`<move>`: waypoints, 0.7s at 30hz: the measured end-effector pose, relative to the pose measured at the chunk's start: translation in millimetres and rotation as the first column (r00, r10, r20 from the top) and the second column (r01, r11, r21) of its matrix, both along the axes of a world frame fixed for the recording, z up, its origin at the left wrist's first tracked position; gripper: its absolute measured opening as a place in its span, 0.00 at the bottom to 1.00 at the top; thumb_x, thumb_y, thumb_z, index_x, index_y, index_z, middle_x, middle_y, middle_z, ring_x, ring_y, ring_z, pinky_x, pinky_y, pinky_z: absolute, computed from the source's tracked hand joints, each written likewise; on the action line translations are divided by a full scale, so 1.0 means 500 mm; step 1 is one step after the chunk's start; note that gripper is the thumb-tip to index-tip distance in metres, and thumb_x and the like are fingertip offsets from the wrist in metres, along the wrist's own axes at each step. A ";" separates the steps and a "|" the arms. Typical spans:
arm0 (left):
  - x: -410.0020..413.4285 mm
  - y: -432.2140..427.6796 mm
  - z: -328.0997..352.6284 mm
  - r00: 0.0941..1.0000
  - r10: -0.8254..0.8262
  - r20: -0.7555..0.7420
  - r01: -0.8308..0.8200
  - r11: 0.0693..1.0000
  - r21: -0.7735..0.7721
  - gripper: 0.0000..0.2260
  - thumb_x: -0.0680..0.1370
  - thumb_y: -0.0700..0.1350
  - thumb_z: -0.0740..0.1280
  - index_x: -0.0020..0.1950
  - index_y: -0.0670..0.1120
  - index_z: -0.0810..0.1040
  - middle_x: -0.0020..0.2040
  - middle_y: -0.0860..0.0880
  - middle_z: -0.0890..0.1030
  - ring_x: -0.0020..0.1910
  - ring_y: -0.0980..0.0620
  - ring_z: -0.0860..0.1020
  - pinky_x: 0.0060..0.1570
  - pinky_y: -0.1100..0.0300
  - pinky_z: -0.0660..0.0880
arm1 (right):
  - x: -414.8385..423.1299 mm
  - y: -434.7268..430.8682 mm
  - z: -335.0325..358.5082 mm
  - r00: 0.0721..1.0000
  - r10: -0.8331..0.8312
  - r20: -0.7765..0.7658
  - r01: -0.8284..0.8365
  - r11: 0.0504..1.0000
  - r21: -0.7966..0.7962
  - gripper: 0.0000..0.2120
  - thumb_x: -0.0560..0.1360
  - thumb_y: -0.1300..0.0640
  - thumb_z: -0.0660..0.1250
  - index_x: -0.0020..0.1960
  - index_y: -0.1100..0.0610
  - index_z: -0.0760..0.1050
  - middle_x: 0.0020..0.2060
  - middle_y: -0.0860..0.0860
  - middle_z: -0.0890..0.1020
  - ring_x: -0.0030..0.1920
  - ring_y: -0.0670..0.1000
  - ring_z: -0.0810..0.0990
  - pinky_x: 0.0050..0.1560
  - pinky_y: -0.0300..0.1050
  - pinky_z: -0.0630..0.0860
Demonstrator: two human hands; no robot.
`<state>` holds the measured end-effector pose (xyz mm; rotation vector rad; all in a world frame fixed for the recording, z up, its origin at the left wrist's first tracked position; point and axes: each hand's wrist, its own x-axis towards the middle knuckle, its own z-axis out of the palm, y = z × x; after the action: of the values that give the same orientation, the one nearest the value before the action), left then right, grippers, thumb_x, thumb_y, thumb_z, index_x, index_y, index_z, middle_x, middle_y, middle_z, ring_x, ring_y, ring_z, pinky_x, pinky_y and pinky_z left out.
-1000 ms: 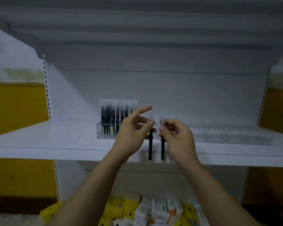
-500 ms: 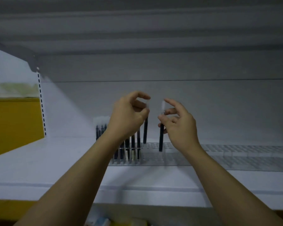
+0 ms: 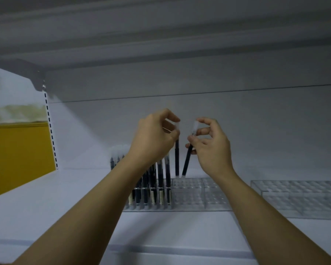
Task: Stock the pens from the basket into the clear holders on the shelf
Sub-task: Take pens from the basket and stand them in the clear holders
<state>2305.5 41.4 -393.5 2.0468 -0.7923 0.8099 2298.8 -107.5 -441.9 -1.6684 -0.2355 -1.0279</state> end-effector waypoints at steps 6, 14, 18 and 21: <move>0.009 -0.003 0.001 1.000 0.008 -0.014 -0.008 1.000 0.021 0.08 0.76 0.46 0.70 0.52 0.56 0.76 0.45 0.56 0.82 0.42 0.62 0.80 0.40 0.66 0.78 | 0.002 0.000 -0.021 0.999 0.019 -0.039 -0.019 1.000 -0.014 0.18 0.75 0.62 0.70 0.60 0.46 0.71 0.44 0.46 0.79 0.39 0.47 0.84 0.44 0.49 0.83; 0.007 0.006 -0.011 0.998 0.057 -0.003 -0.056 0.984 0.168 0.07 0.75 0.46 0.71 0.53 0.53 0.77 0.43 0.58 0.82 0.43 0.64 0.79 0.44 0.69 0.76 | -0.025 0.001 -0.050 0.979 -0.016 -0.205 -0.063 0.925 -0.374 0.24 0.75 0.59 0.70 0.65 0.40 0.68 0.46 0.40 0.76 0.42 0.44 0.80 0.45 0.45 0.82; 0.007 0.001 -0.026 0.984 0.178 0.005 -0.173 0.948 0.269 0.06 0.74 0.47 0.71 0.48 0.56 0.76 0.42 0.62 0.75 0.49 0.59 0.77 0.58 0.54 0.74 | -0.030 -0.003 -0.063 0.975 -0.058 -0.215 -0.042 0.899 -0.435 0.27 0.78 0.59 0.66 0.68 0.35 0.63 0.45 0.40 0.76 0.39 0.45 0.80 0.44 0.47 0.82; 0.006 0.001 -0.033 0.972 0.231 -0.029 -0.213 0.932 0.292 0.07 0.74 0.48 0.71 0.46 0.57 0.75 0.43 0.61 0.74 0.51 0.55 0.77 0.60 0.45 0.72 | -0.029 -0.005 -0.066 0.970 -0.068 -0.231 -0.043 0.894 -0.446 0.28 0.78 0.59 0.65 0.69 0.34 0.62 0.44 0.39 0.75 0.36 0.45 0.79 0.43 0.45 0.81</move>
<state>2308.7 41.7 -410.0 2.4438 -0.6815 0.7842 2284.3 -110.2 -475.0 -2.1994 -0.3184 -0.8035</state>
